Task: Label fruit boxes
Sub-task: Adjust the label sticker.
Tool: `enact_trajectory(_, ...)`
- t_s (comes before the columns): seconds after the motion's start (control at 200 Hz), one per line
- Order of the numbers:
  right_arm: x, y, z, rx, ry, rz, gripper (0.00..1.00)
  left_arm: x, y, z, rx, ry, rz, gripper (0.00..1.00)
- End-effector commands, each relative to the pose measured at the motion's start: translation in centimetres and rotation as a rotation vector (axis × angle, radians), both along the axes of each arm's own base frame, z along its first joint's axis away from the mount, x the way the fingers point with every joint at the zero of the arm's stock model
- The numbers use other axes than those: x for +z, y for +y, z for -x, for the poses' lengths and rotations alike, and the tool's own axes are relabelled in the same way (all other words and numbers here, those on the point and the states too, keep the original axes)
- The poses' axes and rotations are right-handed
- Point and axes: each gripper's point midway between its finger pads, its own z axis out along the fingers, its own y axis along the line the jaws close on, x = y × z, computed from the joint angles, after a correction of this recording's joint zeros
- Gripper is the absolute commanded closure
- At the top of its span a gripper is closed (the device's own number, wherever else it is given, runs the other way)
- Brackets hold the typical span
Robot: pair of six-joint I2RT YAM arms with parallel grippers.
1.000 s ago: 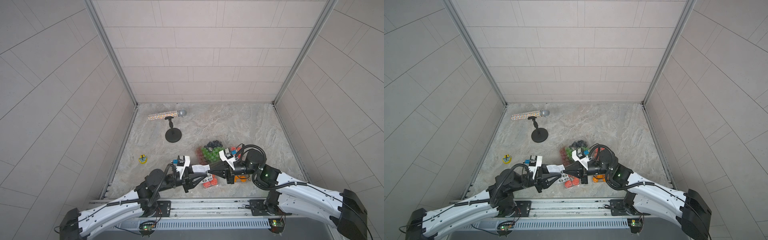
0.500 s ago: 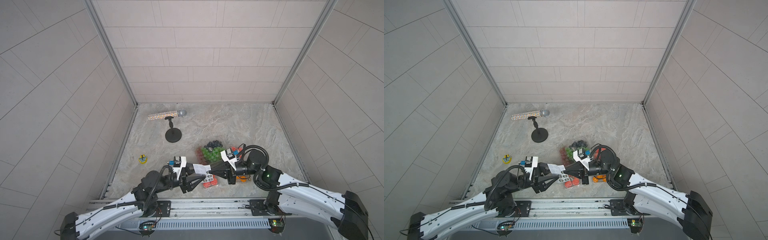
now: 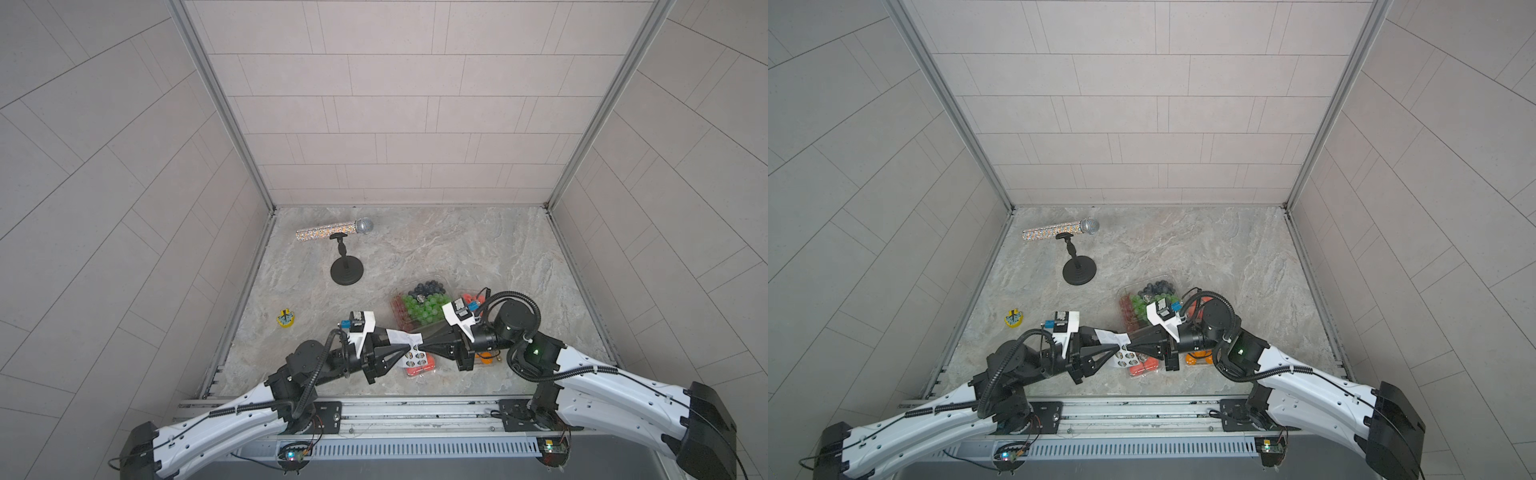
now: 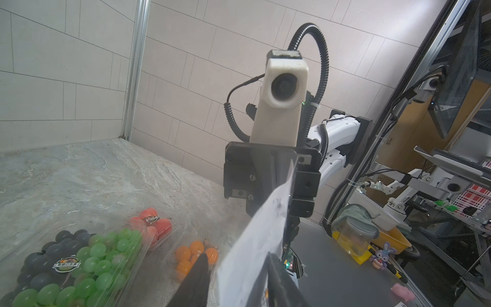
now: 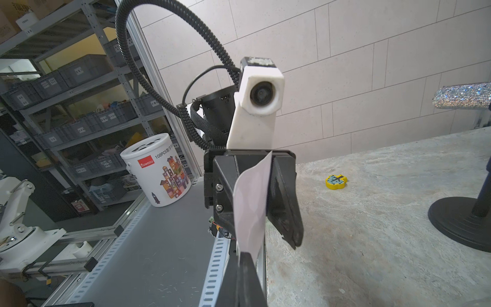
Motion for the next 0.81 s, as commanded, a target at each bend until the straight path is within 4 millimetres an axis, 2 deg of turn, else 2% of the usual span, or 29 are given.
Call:
enact_trajectory(0.0, 0.4, -0.1, 0.6, 0.026, -0.017, -0.022, 1.00, 1.1, -0.1, 0.5, -0.030, -0.028, 0.038, 0.61)
enact_trajectory(0.565, 0.0, 0.1, 0.1, 0.006, -0.019, -0.005, 1.00, 1.4, -1.2, 1.0, -0.093, -0.016, 0.059, 0.57)
enact_trajectory(0.801, 0.0, -0.1, 0.2, 0.000, -0.023, -0.005, 1.00, 1.3, -1.0, 0.7, -0.074, -0.014, 0.059, 0.58)
